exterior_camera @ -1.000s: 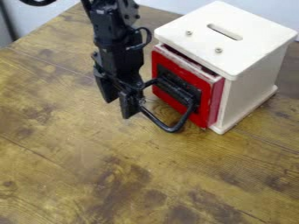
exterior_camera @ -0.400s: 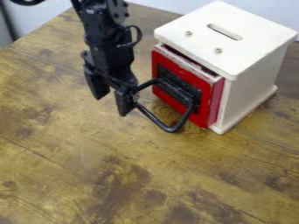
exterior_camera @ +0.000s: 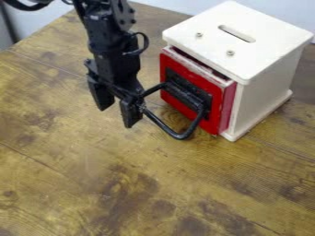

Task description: Close the drawer

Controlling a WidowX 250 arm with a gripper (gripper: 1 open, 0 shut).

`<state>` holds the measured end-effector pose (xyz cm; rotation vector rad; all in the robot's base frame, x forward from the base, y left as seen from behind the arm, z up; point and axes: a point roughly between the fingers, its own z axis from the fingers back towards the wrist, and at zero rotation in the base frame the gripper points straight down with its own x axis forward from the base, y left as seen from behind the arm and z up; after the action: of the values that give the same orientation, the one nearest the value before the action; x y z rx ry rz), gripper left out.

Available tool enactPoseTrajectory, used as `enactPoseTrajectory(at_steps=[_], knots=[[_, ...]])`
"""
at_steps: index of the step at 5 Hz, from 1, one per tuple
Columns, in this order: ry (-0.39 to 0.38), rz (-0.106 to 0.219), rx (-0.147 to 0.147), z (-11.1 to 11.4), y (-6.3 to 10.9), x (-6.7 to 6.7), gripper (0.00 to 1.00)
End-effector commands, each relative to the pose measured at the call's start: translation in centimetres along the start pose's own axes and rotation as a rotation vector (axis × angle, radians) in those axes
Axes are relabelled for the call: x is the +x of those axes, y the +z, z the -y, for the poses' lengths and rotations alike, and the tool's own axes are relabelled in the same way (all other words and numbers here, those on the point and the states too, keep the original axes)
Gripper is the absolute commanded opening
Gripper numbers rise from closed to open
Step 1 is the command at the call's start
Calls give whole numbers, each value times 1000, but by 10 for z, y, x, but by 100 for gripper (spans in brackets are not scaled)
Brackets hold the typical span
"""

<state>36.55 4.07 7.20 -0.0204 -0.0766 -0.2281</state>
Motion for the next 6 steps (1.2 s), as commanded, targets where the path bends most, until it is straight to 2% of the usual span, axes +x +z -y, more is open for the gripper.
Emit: enactPoseTrajectory(at_steps=[1, 2, 3, 5, 6], knots=[[2, 115, 51, -11, 45, 14, 100], [-54, 121, 49, -6, 51, 15, 100], [-44, 123, 48, -11, 47, 14, 100], [-25, 102, 35, -19, 40, 9, 100], [41, 89, 39, -14, 31, 8, 100]])
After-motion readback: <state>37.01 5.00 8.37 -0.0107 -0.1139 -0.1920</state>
